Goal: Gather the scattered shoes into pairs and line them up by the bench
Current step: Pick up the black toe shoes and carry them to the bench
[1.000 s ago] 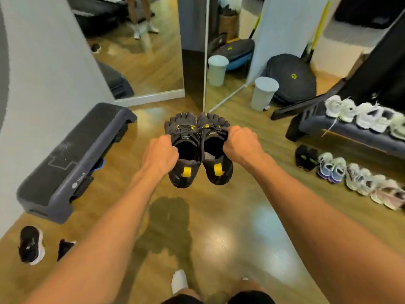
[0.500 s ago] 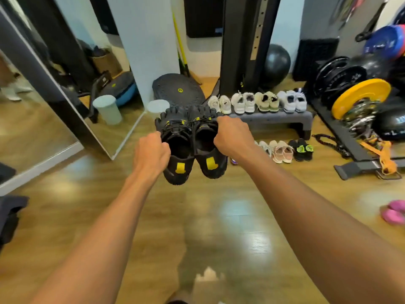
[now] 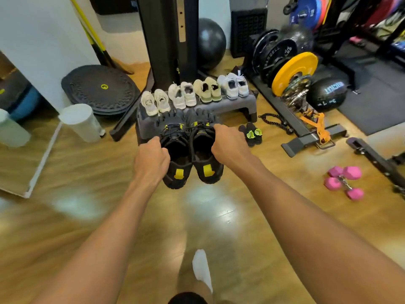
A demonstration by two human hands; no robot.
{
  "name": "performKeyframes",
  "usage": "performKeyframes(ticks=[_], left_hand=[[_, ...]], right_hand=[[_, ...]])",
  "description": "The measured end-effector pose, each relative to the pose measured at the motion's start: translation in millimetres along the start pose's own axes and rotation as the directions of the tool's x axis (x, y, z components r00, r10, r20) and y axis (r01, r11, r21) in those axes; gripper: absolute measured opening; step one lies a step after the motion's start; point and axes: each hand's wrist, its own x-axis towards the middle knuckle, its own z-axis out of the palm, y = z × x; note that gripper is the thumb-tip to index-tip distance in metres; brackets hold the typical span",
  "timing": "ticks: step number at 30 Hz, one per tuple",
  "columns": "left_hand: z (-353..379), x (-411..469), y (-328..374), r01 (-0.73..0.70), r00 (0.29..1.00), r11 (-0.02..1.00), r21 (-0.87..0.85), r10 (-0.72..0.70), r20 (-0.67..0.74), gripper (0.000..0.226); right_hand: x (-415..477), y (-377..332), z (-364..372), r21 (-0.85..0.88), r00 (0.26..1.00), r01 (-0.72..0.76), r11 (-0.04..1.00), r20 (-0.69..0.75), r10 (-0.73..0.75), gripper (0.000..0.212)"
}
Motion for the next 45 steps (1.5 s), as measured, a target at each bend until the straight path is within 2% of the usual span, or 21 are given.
performKeyframes(ticks=[5,11,16,22,29,34,38,41,45], left_hand=[[53,57,2,0.079,0.994,0.994,-0.072,-0.073,0.079,0.019],[139,117,-26,0.207,0.966,0.978,-0.009,-0.203,0.162,0.041],[236,144,-72,0.362,0.907,0.932,-0.01,-0.35,0.236,0.049],[385,160,-155,0.51,0.829,0.86,-0.029,-0.482,0.285,0.056],[558,170,-271,0.526,0.808,0.85,-0.011,-0.496,0.318,0.054],[643,172,-341,0.501,0.822,0.865,-0.014,-0.471,0.321,0.05],[690,183,-380,0.509,0.812,0.859,0.053,-0.499,0.302,0.048],[713,192,-401,0.509,0.811,0.861,-0.005,-0.478,0.337,0.038],[730,194,-413,0.533,0.78,0.845,0.052,-0.514,0.358,0.048]], right_hand=[[71,23,34,-0.013,1.0,-0.002,1.0,0.02,0.002,0.032],[153,49,108,-0.015,0.983,-0.073,0.997,0.17,0.074,0.031],[210,70,210,-0.008,0.947,-0.06,0.998,0.317,0.059,0.029],[264,105,375,-0.063,0.886,-0.113,0.992,0.445,0.129,0.024],[293,145,570,-0.102,0.832,-0.171,0.98,0.518,0.199,0.025],[309,161,677,-0.096,0.819,-0.146,0.985,0.547,0.175,0.025],[326,169,741,-0.075,0.832,-0.104,0.992,0.54,0.128,0.027],[338,176,775,-0.086,0.836,-0.044,0.995,0.542,0.084,0.029],[336,184,800,-0.124,0.809,0.005,0.992,0.584,0.069,0.033]])
